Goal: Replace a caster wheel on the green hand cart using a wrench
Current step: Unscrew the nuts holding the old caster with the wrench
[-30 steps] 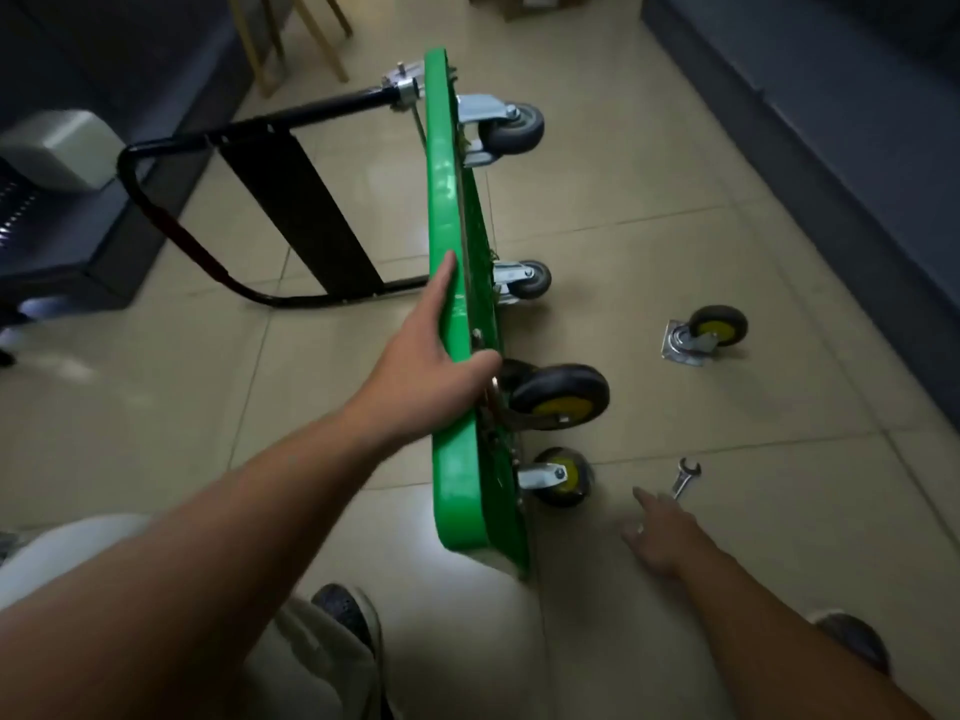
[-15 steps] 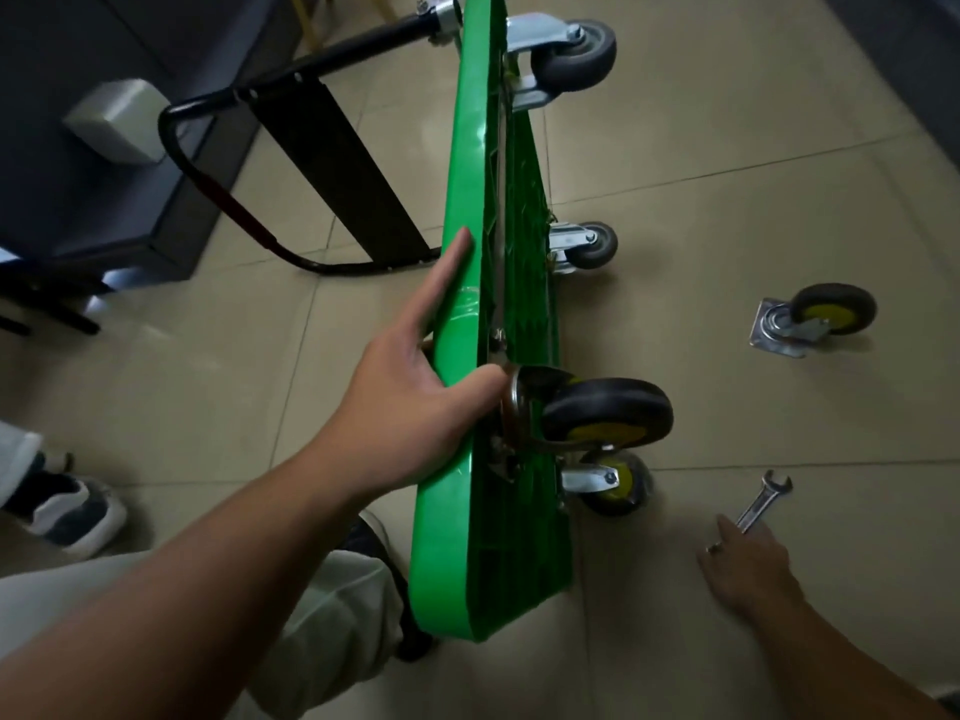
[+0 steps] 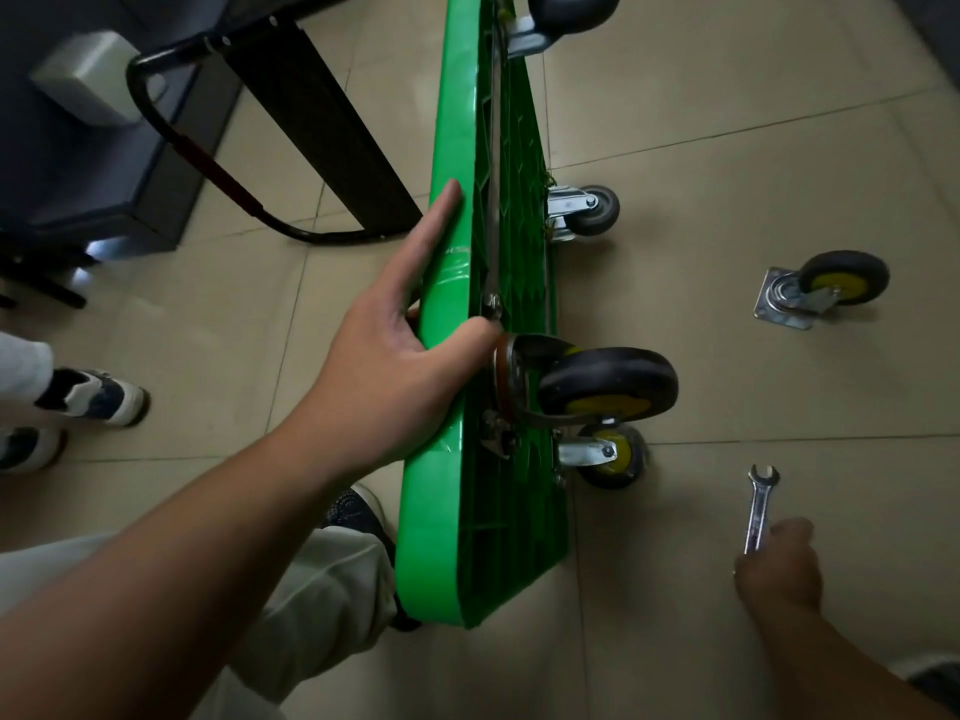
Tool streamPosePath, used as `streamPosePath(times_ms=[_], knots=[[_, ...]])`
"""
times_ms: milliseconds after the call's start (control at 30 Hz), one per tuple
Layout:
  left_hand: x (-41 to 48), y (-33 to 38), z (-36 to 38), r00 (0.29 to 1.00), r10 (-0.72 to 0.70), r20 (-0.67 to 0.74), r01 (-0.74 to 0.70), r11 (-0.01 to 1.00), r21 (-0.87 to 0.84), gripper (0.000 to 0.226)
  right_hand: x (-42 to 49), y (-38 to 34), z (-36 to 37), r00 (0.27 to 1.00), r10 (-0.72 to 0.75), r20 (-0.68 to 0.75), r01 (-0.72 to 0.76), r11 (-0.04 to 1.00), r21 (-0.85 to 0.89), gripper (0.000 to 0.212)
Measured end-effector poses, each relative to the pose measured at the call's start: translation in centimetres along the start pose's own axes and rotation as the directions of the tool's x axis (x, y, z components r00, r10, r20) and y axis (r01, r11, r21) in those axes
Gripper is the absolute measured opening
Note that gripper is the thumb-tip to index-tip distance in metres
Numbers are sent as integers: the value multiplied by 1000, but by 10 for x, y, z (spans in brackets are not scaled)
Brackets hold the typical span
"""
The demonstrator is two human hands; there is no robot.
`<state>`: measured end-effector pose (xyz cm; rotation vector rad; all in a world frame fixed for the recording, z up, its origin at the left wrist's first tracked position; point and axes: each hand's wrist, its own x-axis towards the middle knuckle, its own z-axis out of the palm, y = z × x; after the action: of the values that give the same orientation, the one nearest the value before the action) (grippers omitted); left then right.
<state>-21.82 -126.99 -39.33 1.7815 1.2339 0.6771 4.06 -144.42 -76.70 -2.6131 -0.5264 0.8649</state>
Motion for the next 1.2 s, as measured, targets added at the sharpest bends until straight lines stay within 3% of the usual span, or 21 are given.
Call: streamPosePath(times_ms=[100, 233, 333, 500, 667, 800, 967, 1033, 1200], knots=[[1, -1, 0, 1000, -8, -4, 8, 1000, 2, 85, 7, -2, -8, 988, 80, 136, -70, 995, -71, 51], [1, 1, 2, 1000, -15, -12, 15, 1000, -8, 86, 11, -5, -12, 900, -82, 429, 232, 922, -310, 23], [2, 1, 2, 1000, -18, -20, 18, 1000, -22, 85, 14, -16, -15, 849, -114, 516, 316, 892, -323, 27], [2, 3, 2, 999, -42, -20, 42, 999, -8, 85, -5, -80, -61, 891, -220, 397, 257, 966, -42, 32], [0, 5, -1, 999, -45, 15, 46, 999, -23, 86, -47, -162, -136, 922, -350, 165, 282, 900, 332, 26], [-9, 11, -5, 995, -75, 69, 81, 994, -78, 91, -89, -208, -195, 887, -459, 56, 415, 843, 341, 26], [-54, 5, -7, 961, -33, 274, 39, 999, -16, 124, -182, -214, -245, 804, -594, 38, 550, 767, 331, 30], [-63, 0, -8, 964, -31, 265, 24, 999, 28, 123, -217, -205, -248, 786, -612, 86, 540, 747, 387, 19], [-67, -6, -17, 977, 4, 213, 0, 1000, -19, 116, -261, -185, -219, 833, -544, 99, 439, 760, 480, 11]])
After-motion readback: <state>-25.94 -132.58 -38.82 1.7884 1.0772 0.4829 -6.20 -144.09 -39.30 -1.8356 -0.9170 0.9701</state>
